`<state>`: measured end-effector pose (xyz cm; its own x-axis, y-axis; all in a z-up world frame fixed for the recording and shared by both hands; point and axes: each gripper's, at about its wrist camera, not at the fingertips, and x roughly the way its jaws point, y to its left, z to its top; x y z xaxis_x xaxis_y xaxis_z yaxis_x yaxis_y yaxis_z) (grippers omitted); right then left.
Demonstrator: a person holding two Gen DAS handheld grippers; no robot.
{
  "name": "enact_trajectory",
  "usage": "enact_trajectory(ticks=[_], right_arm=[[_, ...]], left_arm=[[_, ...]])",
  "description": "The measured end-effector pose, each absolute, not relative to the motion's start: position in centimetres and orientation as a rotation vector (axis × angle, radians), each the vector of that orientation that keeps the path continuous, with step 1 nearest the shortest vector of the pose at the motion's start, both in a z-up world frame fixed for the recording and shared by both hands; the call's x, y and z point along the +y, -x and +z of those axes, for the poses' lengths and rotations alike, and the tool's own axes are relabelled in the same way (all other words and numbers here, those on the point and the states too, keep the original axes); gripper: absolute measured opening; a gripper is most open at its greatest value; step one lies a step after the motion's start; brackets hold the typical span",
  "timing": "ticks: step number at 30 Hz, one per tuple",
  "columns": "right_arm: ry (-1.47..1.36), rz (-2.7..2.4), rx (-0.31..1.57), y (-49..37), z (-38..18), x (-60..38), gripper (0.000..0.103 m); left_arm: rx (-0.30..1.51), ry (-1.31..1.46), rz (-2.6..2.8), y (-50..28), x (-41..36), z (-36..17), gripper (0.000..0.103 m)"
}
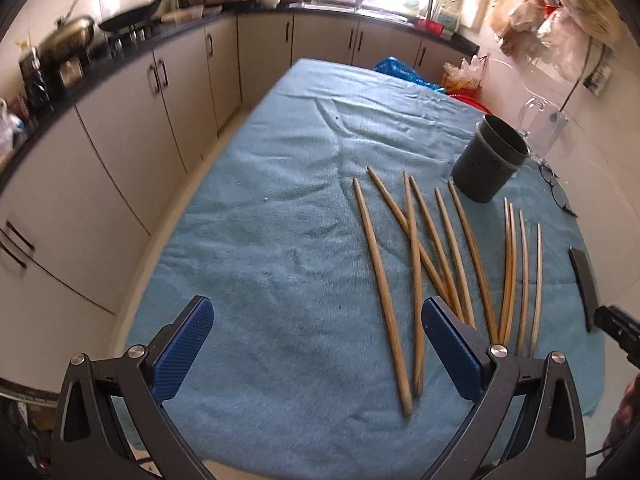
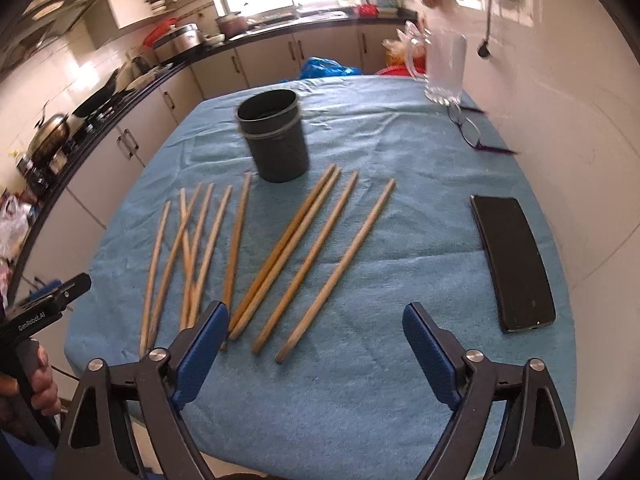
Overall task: Organize utensils
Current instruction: 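Close the left tool on a wooden chopstick while the right tool grasps another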
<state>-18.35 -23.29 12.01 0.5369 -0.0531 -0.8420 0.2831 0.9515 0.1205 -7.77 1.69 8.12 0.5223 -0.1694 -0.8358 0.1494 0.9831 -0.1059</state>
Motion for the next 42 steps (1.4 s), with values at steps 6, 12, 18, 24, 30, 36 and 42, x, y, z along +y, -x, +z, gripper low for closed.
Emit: enact_trajectory(ticks=[6, 12, 18, 24, 30, 36, 42], right_arm=[[-0.387, -0.244, 1.035, 17.0, 11.6, -27.1, 0.072], [-0.413, -0.251, 1.030, 16.8, 11.8, -29.1, 0.071], [-0.447, -0.261, 1.043, 16.7, 11.4, -30.9, 0.068], [-0.515, -0.243, 1.082, 14.7, 10.7, -32.6, 0.057], [-0.638, -0.201, 1.178, 10.3, 8.0, -33.9, 0.040], [-0.692, -0.269, 1.257, 7.1, 4.9, -35.6, 0.027], [-0.652, -0.298, 1.298, 4.6, 3.9, -35.4, 0.025]], left_arm=[[1.079, 0.050, -0.233, 3.8, 0.2, 7.2, 0.094], [1.183, 0.062, -0.249, -0.3, -1.8, 5.1, 0.074], [1.252, 0.010, -0.227, -2.9, -3.4, 3.2, 0.045], [1.246, -0.106, -0.191, -3.1, -4.8, 2.2, 0.019], [1.253, -0.102, -0.188, -2.9, -4.1, 2.1, 0.007], [1.256, -0.096, -0.186, -2.4, -4.0, 2.1, 0.007], [1.264, -0.090, -0.181, -2.8, -4.0, 2.0, 0.007]])
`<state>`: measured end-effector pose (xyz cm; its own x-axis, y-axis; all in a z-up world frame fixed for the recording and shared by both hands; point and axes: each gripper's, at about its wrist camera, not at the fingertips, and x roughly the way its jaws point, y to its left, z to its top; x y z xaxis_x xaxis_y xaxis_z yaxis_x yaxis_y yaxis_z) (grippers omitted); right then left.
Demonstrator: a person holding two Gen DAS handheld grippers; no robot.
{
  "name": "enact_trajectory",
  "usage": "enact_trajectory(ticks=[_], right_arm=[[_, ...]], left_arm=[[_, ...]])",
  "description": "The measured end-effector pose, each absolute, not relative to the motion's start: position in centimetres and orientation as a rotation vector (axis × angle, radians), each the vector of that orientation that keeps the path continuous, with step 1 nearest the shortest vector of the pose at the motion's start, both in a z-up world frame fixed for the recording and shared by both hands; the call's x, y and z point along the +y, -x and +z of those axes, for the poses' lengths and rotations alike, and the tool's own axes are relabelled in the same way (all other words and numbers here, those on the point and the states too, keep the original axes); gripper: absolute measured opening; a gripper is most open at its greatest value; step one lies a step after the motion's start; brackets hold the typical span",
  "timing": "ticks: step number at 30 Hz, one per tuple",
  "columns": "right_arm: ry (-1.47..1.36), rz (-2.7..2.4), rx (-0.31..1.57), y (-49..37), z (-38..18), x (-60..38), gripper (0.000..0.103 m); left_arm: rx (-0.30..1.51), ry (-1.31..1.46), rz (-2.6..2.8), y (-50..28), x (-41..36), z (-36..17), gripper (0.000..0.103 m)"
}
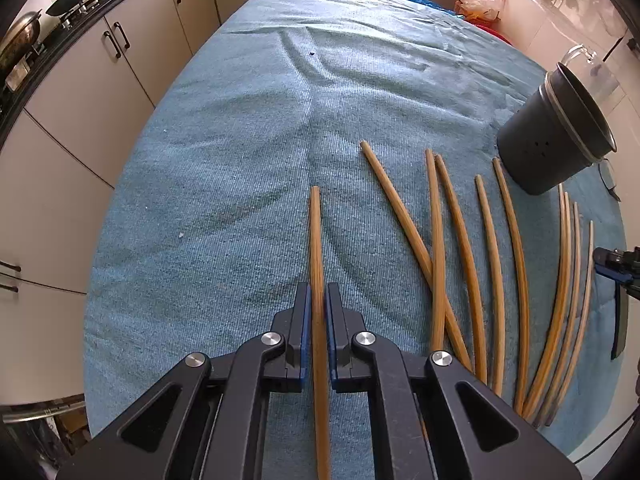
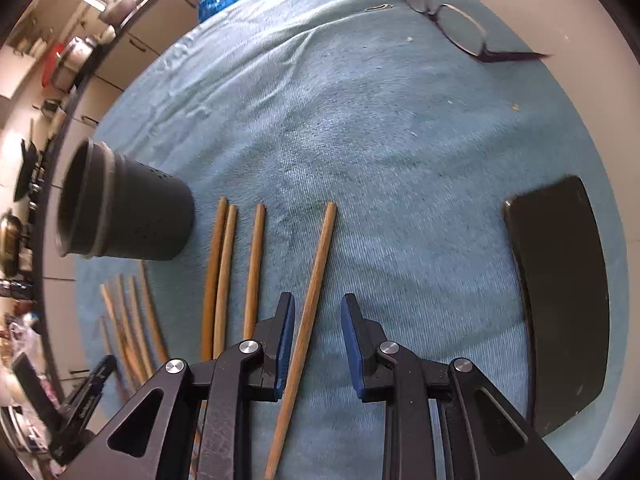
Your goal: Organize utensils
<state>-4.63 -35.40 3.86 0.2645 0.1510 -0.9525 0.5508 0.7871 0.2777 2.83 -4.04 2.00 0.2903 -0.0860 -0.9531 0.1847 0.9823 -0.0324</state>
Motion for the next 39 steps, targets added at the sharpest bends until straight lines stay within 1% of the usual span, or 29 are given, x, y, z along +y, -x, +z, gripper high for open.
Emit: enact_trajectory(ticks=[1, 4, 5, 11, 17, 26, 37, 39], right_arm=[[-0.644, -0.301, 1.311, 4.3, 3.6, -35.3, 0.023], [-0.568, -0.324, 1.332, 3.4, 3.5, -34.5, 0.009], [-0.561, -0.321, 1.335, 3.2, 3.4, -34.2, 0.008], [-0.593, -0.300, 1.293, 4.3, 4.5, -34.5, 0.006], [-0.599, -0.243, 1.128, 7.2, 8.9, -33.3, 0.006], [-0.508, -0.199, 0.900, 11.9, 15.0, -29.7, 0.006], [-0.462, -0.184, 0.797, 14.7, 18.4, -27.7, 0.005], [-0.458, -0.180, 0.785, 14.9, 18.7, -27.5, 0.001]], left_arm=[[1.264, -0.088, -0.182, -2.9, -4.1, 2.0, 0.007], [1.265, -0.073, -0.184, -3.4, -4.1, 2.0, 0.006], [1.265, -0.066, -0.188, -3.4, -3.9, 2.0, 0.006], [1.196, -0.008, -0.238, -2.6, -3.6, 3.6, 0.006], [1.094, 0.029, -0.271, -0.9, -3.0, 7.3, 0.006], [0.976, 0.025, -0.324, 2.0, -2.7, 12.8, 0.006], [0.917, 0.018, -0.351, 3.6, -1.6, 15.6, 0.006], [0.910, 0.022, -0.352, 3.7, -1.5, 15.9, 0.006]])
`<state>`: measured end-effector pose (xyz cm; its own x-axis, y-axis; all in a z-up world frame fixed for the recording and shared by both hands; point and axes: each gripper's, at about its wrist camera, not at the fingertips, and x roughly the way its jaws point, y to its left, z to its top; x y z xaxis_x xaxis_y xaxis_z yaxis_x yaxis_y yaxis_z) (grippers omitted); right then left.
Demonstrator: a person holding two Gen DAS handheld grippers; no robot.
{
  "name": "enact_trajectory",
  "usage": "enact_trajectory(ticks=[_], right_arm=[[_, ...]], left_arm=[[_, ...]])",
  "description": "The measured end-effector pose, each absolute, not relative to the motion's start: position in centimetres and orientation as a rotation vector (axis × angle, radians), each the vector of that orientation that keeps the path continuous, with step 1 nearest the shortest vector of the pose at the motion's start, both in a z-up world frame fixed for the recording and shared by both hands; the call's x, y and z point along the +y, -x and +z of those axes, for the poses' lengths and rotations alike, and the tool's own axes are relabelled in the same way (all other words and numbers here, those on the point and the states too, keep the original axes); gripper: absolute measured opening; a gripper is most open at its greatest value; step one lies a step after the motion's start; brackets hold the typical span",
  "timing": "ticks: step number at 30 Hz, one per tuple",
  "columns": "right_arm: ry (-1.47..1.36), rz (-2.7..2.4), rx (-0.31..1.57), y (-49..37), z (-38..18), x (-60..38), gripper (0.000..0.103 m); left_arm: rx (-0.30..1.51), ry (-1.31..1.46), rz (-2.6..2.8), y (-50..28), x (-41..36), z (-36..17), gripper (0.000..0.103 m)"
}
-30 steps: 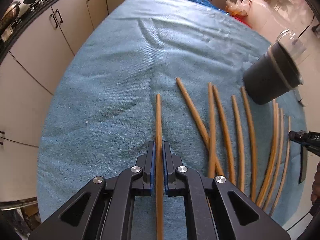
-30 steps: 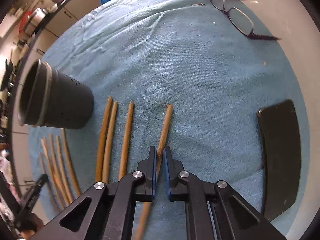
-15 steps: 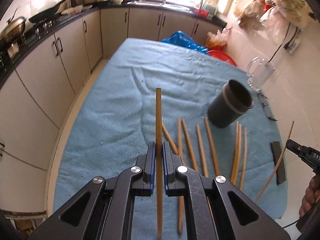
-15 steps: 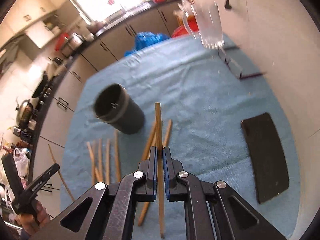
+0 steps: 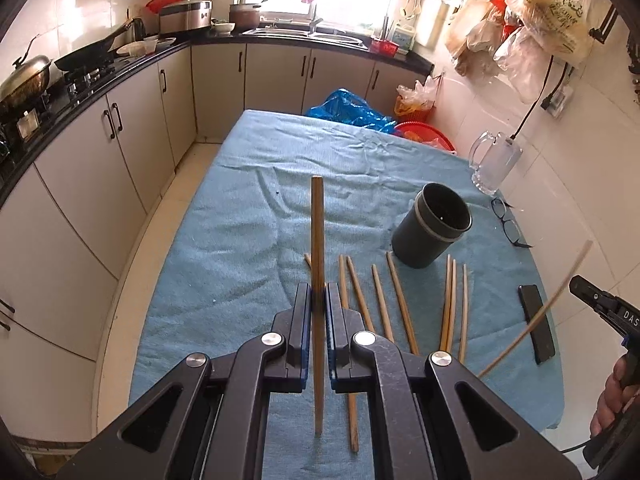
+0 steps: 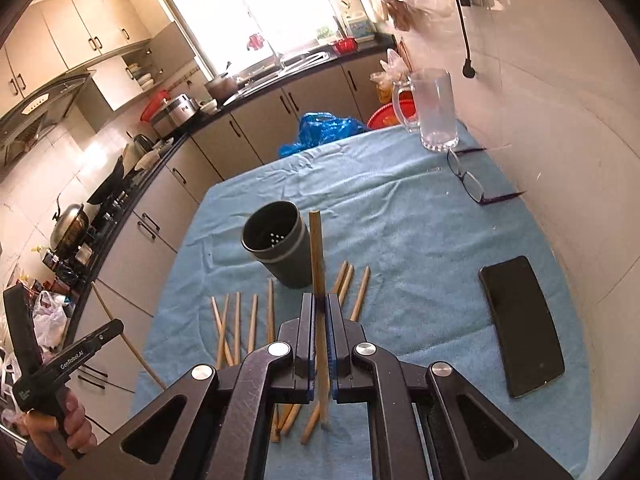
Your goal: Organize utensils
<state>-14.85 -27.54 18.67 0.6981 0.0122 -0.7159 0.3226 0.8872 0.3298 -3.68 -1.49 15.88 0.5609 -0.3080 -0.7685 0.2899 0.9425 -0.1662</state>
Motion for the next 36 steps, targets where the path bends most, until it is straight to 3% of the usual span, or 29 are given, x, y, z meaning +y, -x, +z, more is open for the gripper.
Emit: enact_trajectory(ticks=[12, 13, 15, 16, 24, 31, 34, 35, 36], right_arm=[[-0.535, -0.198, 0.819, 14.7, 18.1, -29.0, 0.002], [-0.602, -0.197, 0.840, 14.3, 17.2, -30.2, 0.005], [-0.681, -0.220, 0.895, 13.2, 15.5, -32.1, 0.032], [-0.713, -0.235, 0.941, 12.4, 14.4, -33.0, 0.033], [-0.777, -0.361, 1.124, 6.1, 6.7, -38.4, 0.033], [-0.728, -0.371, 1.219, 2.2, 4.0, -38.4, 0.029], [-0.655, -0.375, 1.252, 1.0, 3.8, -37.6, 0.018], [-0.604, -0.381, 1.267, 0.6, 3.8, -37.2, 0.008], [-0.588, -0.379, 1.274, 0.5, 3.9, -37.1, 0.007]], left_arm=[[0.885, 0.024, -0.357, 3.9, -1.3, 16.9, 0.006], [0.885, 0.024, -0.357, 3.9, -1.2, 16.9, 0.006], [0.886, 0.024, -0.355, 3.9, -1.2, 16.9, 0.006], [0.886, 0.024, -0.350, 3.9, -1.2, 16.9, 0.006], [0.892, 0.028, -0.310, 4.0, -1.0, 17.3, 0.006], [0.890, 0.035, -0.278, 4.1, -1.1, 17.7, 0.006], [0.892, 0.041, -0.273, 4.0, -1.2, 17.8, 0.006], [0.892, 0.042, -0.272, 4.0, -1.2, 17.8, 0.006], [0.893, 0.043, -0.271, 3.9, -1.3, 17.8, 0.006]])
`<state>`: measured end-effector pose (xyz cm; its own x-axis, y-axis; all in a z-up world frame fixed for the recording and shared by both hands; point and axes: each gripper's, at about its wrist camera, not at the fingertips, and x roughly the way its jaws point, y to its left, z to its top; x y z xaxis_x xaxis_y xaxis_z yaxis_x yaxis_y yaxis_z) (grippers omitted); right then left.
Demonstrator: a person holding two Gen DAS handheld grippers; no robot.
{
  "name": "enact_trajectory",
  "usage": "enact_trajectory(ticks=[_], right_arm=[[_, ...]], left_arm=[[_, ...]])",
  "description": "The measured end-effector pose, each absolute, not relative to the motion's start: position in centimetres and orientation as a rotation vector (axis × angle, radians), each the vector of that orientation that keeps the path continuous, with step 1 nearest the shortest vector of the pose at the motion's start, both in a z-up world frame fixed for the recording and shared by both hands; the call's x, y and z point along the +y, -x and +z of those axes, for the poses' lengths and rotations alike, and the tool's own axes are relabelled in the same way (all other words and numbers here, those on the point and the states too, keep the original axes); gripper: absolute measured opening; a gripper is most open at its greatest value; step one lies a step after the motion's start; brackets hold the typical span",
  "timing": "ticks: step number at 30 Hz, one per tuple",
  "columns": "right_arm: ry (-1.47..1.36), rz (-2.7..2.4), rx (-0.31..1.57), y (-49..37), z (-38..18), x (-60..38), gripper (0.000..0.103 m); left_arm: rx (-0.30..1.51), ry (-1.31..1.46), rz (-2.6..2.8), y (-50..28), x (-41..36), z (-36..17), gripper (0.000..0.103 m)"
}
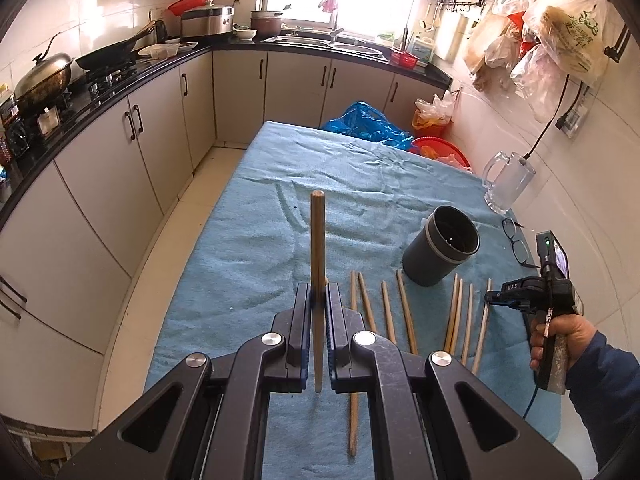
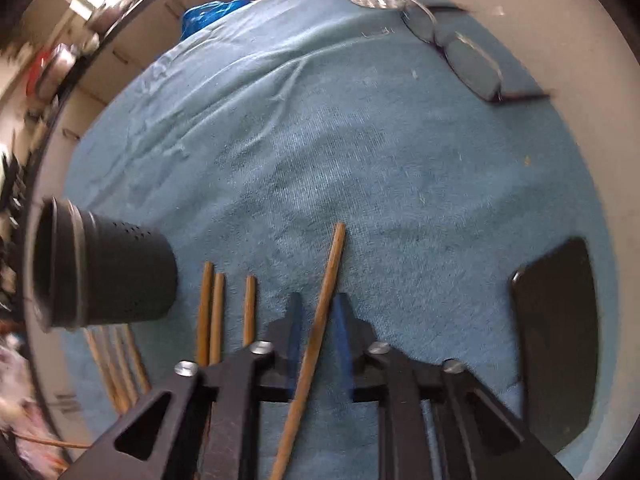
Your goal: Organize utensils
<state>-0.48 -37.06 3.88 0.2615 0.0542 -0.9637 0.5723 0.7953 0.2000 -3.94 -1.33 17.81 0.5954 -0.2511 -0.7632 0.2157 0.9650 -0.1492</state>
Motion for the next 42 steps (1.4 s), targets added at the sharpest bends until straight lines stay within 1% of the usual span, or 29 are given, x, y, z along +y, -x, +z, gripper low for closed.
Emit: enact_trajectory(ticks=[4, 7, 10, 17, 23, 32, 42], right_arm=[[-0.600, -0.345, 1.265, 0.8, 4.1, -37.6, 0.005], [-0.650, -0.307, 1.199, 2.7, 5.0, -37.4, 0.005], [-0.672, -0.244, 1.094, 4.7, 8.1, -36.9, 0.005], [-0.540, -0.182, 0.864, 7.8, 15.1, -34.0, 0.005], [-0.475, -0.195, 0.743, 9.8, 18.7, -32.1, 0.005], [-0.442, -0.192, 0.654, 9.9, 22.6, -31.8, 0.005], [-0.448, -0.140, 0.593, 8.0, 27.1, -31.5, 0.005]], left_arm=[[0.892, 0.042, -0.276, 3.9, -1.7, 17.9, 0.006], [0.890, 0.035, -0.284, 3.8, -2.1, 18.0, 0.006], [0.881, 0.029, -0.293, 3.7, -2.4, 18.3, 0.006], [0.853, 0.022, -0.322, 3.5, -2.9, 19.4, 0.006], [0.827, 0.010, -0.341, 3.2, -3.1, 20.6, 0.006], [0.778, -0.013, -0.384, 2.2, -4.1, 23.3, 0.006], [0.702, -0.015, -0.471, -0.4, -7.7, 28.5, 0.006]])
